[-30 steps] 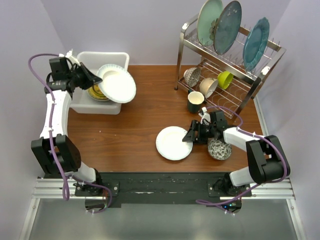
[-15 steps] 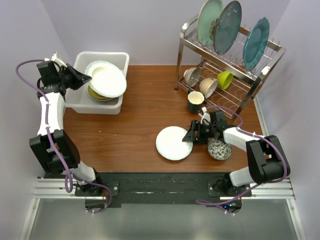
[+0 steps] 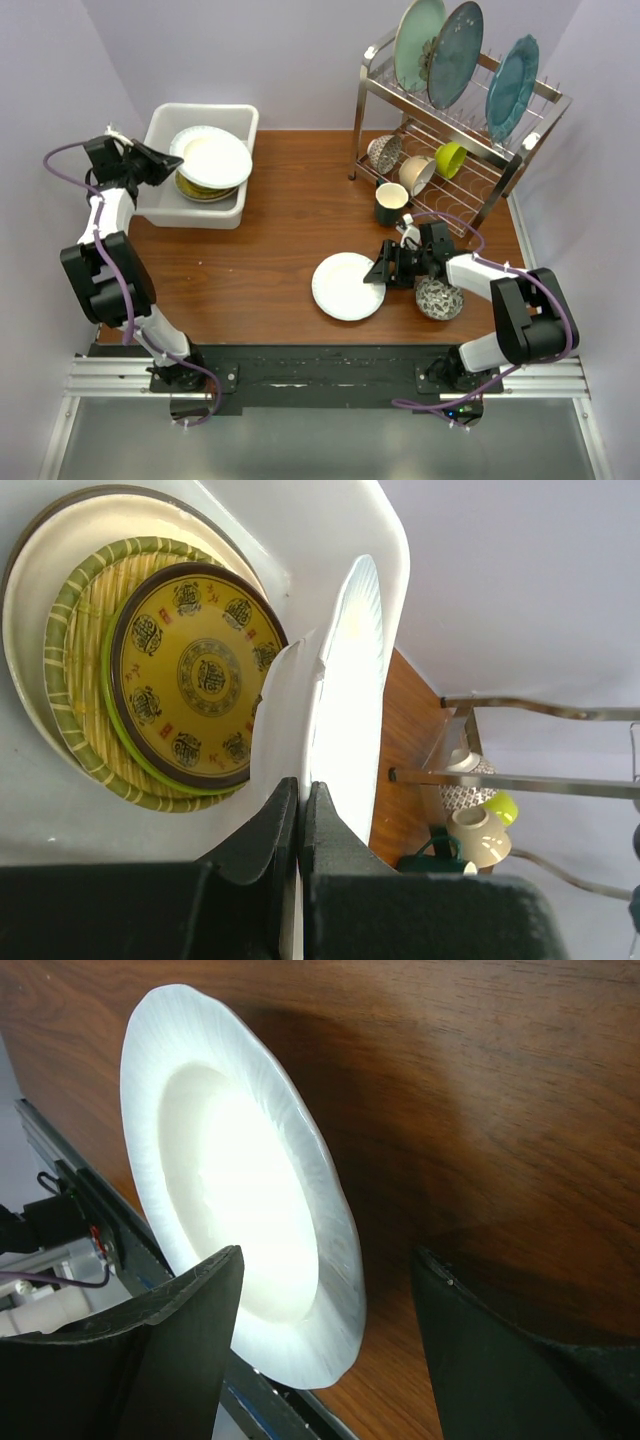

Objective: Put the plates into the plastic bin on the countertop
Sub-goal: Place the plate in the plastic bin.

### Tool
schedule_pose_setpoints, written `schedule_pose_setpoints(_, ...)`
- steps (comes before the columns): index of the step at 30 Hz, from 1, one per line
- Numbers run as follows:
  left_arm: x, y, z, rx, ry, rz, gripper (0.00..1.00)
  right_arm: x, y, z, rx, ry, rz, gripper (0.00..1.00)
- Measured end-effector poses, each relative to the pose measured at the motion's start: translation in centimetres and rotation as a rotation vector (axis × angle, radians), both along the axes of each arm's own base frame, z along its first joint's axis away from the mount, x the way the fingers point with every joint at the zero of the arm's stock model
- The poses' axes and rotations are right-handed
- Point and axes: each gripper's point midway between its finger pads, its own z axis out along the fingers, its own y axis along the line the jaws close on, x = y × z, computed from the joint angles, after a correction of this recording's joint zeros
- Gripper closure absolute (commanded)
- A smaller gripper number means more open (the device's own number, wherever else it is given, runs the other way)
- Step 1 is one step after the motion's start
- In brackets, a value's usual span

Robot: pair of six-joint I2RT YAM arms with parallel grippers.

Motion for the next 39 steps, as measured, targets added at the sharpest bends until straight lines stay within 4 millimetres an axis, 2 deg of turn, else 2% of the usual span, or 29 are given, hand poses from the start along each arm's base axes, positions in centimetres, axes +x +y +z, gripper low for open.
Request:
schedule_pose_setpoints(4,0.5,0.1,-0.9,-0.049,-0.003,0.026,1.00,0.0,0.1,0.0,0.006,0.000,0.002,0.28)
schedule_pose_setpoints(13,1.6,1.2,-1.3,-0.089,-0.044,0.089,1.00,0.0,0.1,0.1,0.006,0.000,0.002,0.28)
schedule_pose_setpoints(20,1.5,2.1,-2.5,-0.142,-0.050,0.134,1.00,0.0,0.1,0.0,0.007,0.000,0.003,0.28)
schedule_pose_setpoints(35,1.1,2.7,-4.1,-0.159,-0.053,0.171,1.00,0.0,0.1,0.1,0.009,-0.001,0.004,0.28)
schedule_pose_setpoints(39,0.6,3.0,-5.8,-0.152,-0.014,0.189,1.00,0.0,0.1,0.1,0.009,-0.002,0.004,0.29)
